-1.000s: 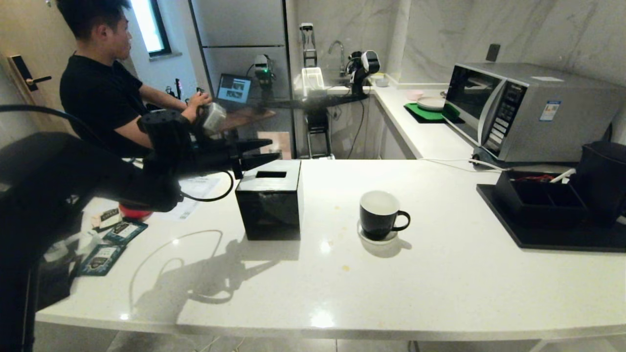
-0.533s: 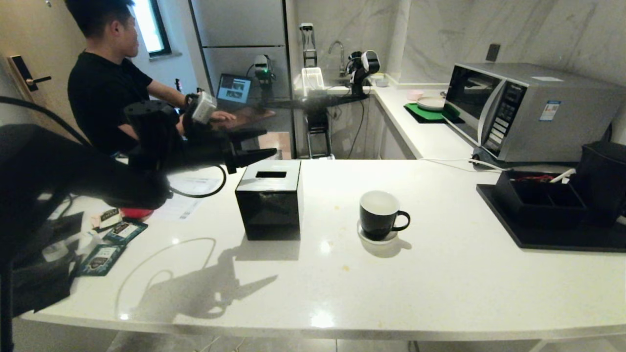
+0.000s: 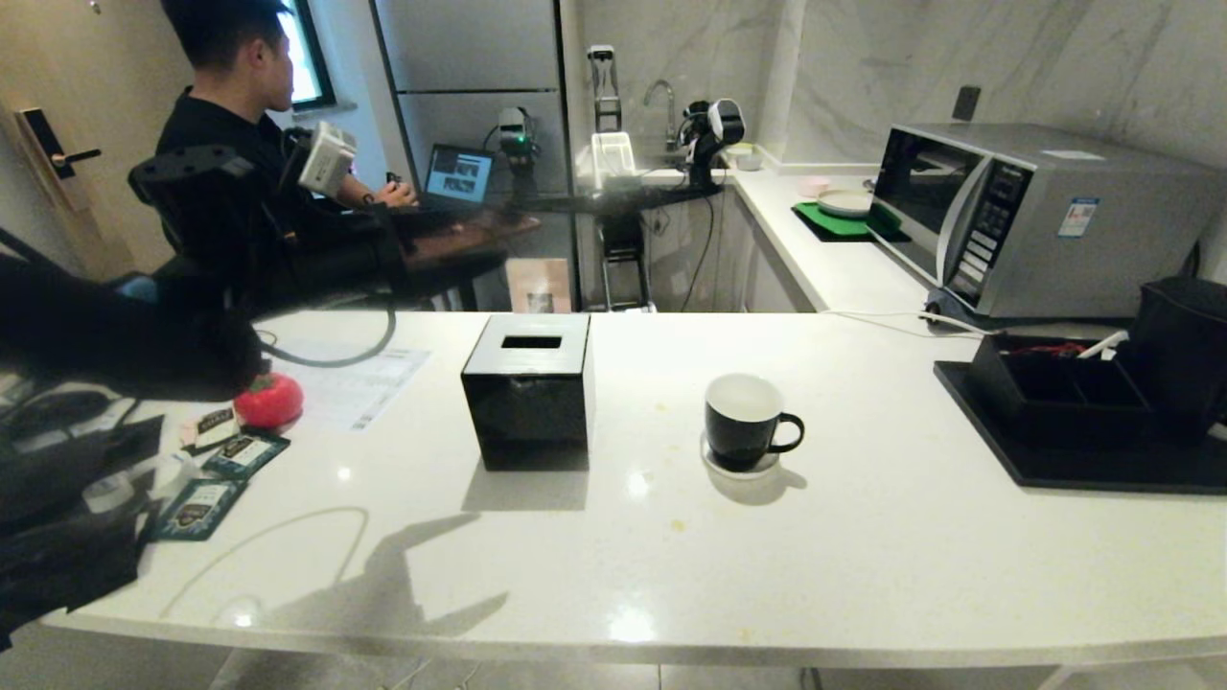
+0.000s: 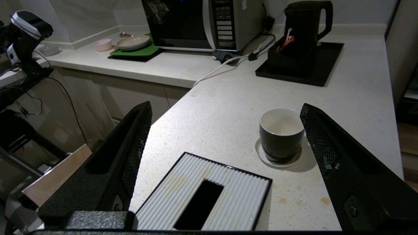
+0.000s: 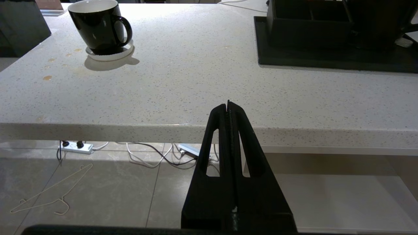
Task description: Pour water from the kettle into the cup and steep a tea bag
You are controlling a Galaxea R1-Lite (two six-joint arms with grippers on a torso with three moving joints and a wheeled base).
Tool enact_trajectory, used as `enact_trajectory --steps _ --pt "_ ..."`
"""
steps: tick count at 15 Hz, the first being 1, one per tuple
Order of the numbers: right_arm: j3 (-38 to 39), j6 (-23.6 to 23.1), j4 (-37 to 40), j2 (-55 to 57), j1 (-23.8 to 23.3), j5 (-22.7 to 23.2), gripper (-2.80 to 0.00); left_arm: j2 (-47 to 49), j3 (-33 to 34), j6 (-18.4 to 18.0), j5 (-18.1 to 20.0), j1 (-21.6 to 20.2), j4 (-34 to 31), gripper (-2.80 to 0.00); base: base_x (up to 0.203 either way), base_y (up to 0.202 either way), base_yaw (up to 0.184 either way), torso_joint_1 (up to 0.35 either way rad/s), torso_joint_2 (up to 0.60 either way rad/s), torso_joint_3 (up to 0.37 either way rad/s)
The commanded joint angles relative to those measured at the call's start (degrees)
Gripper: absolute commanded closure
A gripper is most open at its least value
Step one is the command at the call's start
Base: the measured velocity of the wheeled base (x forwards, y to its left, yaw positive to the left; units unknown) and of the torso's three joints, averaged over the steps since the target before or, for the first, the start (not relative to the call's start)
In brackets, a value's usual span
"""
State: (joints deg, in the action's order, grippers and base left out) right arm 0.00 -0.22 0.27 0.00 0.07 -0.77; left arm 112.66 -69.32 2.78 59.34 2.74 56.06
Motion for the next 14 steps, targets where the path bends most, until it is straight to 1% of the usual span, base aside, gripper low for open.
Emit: enact_trajectory --steps 1,2,3,5,6,7,8,9,10,11,12,13,14 --pt "0.0 0.0 0.0 0.0 0.0 0.0 0.00 -3.3 2.0 0.0 0.2 -0.3 0.5 -2.80 0.000 0.000 0.000 0.000 0.00 0.000" --pt "0.0 0.0 0.0 0.0 0.0 0.0 0.00 -4.4 3.2 0.0 0.2 -0.9 0.5 -2.80 0.000 0.000 0.000 0.000 0.00 0.000" --pt "0.0 0.0 0.0 0.0 0.0 0.0 0.00 -5.8 4.7 0.0 0.2 -1.3 0.5 0.00 0.000 0.000 0.000 0.000 0.00 0.000" --pt "0.0 0.0 0.0 0.0 0.1 0.0 0.00 -8.8 8.5 -0.1 -1.0 -2.0 0.5 0.00 0.000 0.000 0.000 0.000 0.00 0.000" --pt "0.0 0.0 0.0 0.0 0.0 0.0 0.00 -10.3 10.7 -0.1 -2.9 -2.2 0.7 0.00 0.000 0.000 0.000 0.000 0.00 0.000" --pt "0.0 0.0 0.0 0.0 0.0 0.0 0.00 -11.4 12.7 -0.1 -6.8 -2.3 2.1 0.00 0.000 0.000 0.000 0.000 0.00 0.000" --pt "0.0 0.0 0.0 0.0 0.0 0.0 0.00 -12.0 14.7 -0.1 -10.8 -2.4 4.9 0.00 0.000 0.000 0.000 0.000 0.00 0.000" --pt "0.0 0.0 0.0 0.0 0.0 0.0 0.00 -12.7 17.3 0.0 -14.0 -2.4 8.2 0.00 0.000 0.000 0.000 0.000 0.00 0.000" --pt "0.0 0.0 0.0 0.0 0.1 0.0 0.00 -14.2 20.3 0.1 -16.2 -2.5 10.3 0.00 0.000 0.000 0.000 0.000 0.00 0.000" --pt "0.0 0.0 0.0 0.0 0.0 0.0 0.00 -16.0 23.5 0.1 -17.4 -2.9 11.6 0.00 0.000 0.000 0.000 0.000 0.00 0.000" --pt "0.0 0.0 0.0 0.0 0.0 0.0 0.00 -18.3 26.2 -0.3 -18.3 -3.7 12.2 0.00 0.000 0.000 0.000 0.000 0.00 0.000" --pt "0.0 0.0 0.0 0.0 0.0 0.0 0.00 -20.3 28.5 -1.6 -19.6 -4.2 12.5 0.00 0.000 0.000 0.000 0.000 0.00 0.000" --pt "0.0 0.0 0.0 0.0 0.0 0.0 0.00 -22.0 30.4 -3.8 -21.9 -4.4 12.5 0.00 0.000 0.000 0.000 0.000 0.00 0.000"
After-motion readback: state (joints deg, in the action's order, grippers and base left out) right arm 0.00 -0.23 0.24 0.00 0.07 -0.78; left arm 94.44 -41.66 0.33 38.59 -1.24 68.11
